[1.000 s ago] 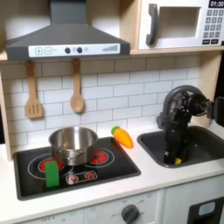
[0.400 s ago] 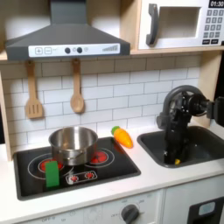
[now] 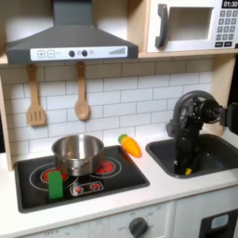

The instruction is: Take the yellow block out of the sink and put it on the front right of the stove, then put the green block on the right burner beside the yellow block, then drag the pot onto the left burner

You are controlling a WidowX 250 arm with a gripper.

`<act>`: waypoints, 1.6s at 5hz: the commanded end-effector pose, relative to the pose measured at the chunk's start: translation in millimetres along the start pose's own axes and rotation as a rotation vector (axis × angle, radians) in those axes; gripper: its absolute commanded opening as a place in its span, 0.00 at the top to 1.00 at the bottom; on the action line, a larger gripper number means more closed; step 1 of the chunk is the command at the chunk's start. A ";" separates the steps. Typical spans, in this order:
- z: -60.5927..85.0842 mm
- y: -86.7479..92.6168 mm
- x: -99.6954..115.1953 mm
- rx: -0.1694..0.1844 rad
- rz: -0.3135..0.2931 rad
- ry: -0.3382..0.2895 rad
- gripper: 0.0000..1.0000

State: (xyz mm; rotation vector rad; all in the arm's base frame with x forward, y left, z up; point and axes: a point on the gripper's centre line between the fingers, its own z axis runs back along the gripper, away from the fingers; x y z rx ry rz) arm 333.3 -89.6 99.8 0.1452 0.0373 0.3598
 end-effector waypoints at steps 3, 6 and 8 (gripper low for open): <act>20.4 -6.2 2.7 -0.059 -0.048 0.017 1.00; 38.7 -3.1 7.9 -0.082 -0.063 0.039 1.00; 66.0 -3.2 11.3 -0.103 -0.084 0.012 1.00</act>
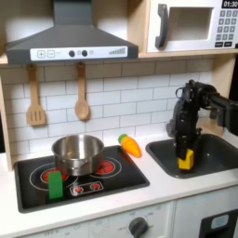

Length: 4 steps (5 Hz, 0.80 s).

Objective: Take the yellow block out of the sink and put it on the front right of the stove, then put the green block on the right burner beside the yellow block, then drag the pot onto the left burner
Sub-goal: 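Take the yellow block out of the sink and put it on the front right of the stove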

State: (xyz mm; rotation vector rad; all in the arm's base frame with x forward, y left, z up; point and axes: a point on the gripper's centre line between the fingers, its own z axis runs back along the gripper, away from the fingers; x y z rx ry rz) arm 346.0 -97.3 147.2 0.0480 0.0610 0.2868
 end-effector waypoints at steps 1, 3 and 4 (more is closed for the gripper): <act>36.0 -0.3 6.8 -0.027 -0.006 -0.050 1.00; 47.8 5.4 6.2 -0.026 -0.010 -0.037 1.00; 40.6 20.9 11.3 0.005 0.009 -0.033 1.00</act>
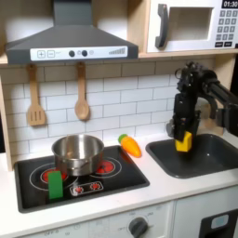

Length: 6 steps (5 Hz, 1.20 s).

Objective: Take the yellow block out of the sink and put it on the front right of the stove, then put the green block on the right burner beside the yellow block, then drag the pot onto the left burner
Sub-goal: 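Take the yellow block out of the sink and put it on the front right of the stove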

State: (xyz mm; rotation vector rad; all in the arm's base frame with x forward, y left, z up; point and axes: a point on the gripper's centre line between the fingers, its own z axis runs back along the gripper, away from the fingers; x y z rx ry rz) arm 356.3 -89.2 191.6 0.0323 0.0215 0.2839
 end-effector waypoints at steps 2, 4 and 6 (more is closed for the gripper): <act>-12.8 37.4 3.4 0.061 0.020 0.012 1.00; -12.3 51.2 0.8 0.053 0.020 0.012 1.00; -13.2 81.4 3.6 0.053 0.048 0.009 1.00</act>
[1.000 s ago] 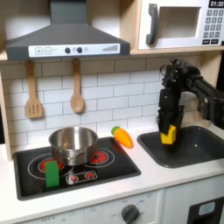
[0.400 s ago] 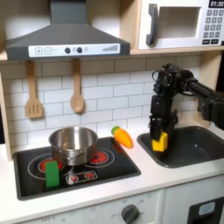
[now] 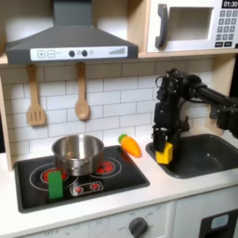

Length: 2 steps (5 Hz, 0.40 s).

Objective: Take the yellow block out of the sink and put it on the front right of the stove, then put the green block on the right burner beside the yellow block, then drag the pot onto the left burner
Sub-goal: 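Take the yellow block out of the sink and put it on the front right of the stove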

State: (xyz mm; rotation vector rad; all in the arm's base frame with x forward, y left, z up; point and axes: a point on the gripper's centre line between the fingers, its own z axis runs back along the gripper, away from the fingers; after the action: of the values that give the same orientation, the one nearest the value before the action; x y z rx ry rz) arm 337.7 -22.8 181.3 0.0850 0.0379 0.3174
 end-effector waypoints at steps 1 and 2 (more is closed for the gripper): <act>-0.6 25.6 4.1 -0.003 0.028 -0.009 1.00; -3.8 40.4 3.4 -0.009 0.049 -0.009 1.00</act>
State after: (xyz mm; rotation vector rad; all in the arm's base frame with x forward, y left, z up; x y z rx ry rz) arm 326.9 17.4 184.3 0.0766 0.0185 0.3663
